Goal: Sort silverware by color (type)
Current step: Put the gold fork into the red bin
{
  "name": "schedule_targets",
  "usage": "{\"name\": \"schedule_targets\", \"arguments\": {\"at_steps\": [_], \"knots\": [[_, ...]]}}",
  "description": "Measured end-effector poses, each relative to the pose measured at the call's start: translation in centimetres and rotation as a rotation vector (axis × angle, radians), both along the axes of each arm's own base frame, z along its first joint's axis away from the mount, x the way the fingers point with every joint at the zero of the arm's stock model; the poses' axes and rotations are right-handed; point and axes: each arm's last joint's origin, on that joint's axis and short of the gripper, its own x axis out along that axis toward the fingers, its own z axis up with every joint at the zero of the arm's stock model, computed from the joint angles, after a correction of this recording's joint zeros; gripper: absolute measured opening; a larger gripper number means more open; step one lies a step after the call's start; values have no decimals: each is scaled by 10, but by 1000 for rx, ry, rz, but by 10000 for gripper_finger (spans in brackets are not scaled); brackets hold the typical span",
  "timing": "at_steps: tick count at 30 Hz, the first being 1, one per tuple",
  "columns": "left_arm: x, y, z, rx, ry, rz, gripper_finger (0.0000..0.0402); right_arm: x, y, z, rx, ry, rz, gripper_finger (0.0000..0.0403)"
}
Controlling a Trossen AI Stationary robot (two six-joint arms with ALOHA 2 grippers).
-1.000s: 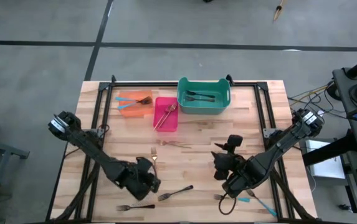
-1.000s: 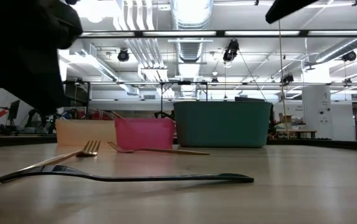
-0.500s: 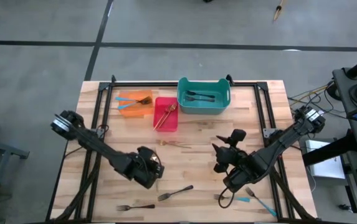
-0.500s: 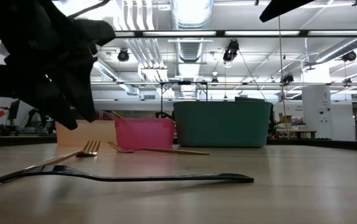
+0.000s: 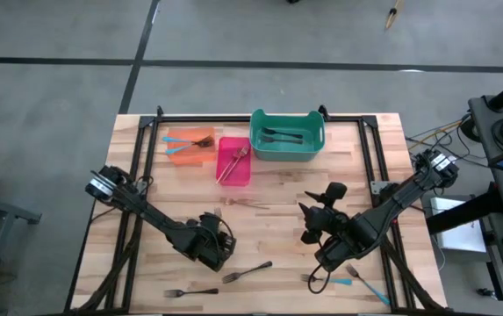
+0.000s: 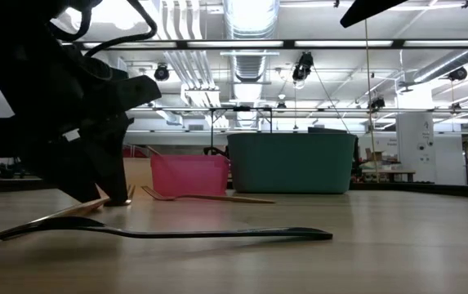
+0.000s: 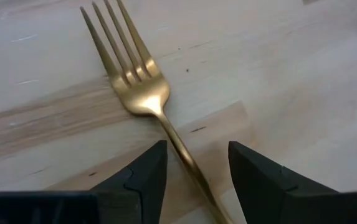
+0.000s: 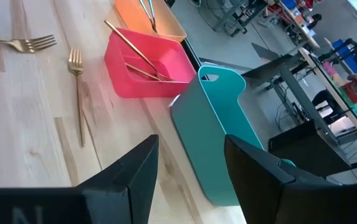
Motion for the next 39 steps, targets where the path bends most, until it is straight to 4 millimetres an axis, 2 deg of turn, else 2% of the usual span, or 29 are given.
{"name": "schedule_targets", "arguments": {"at_steps": [9, 24, 39], "knots": [[-1, 1, -8, 19, 32, 14, 145, 1, -2, 0, 15, -17, -18, 176], [-10, -1, -10, 85, 162, -136, 7, 3, 0, 1, 70, -83, -44, 176], [-14, 0, -5, 137, 216, -252, 2, 6, 2, -1, 105, -128, -51, 176]]}}
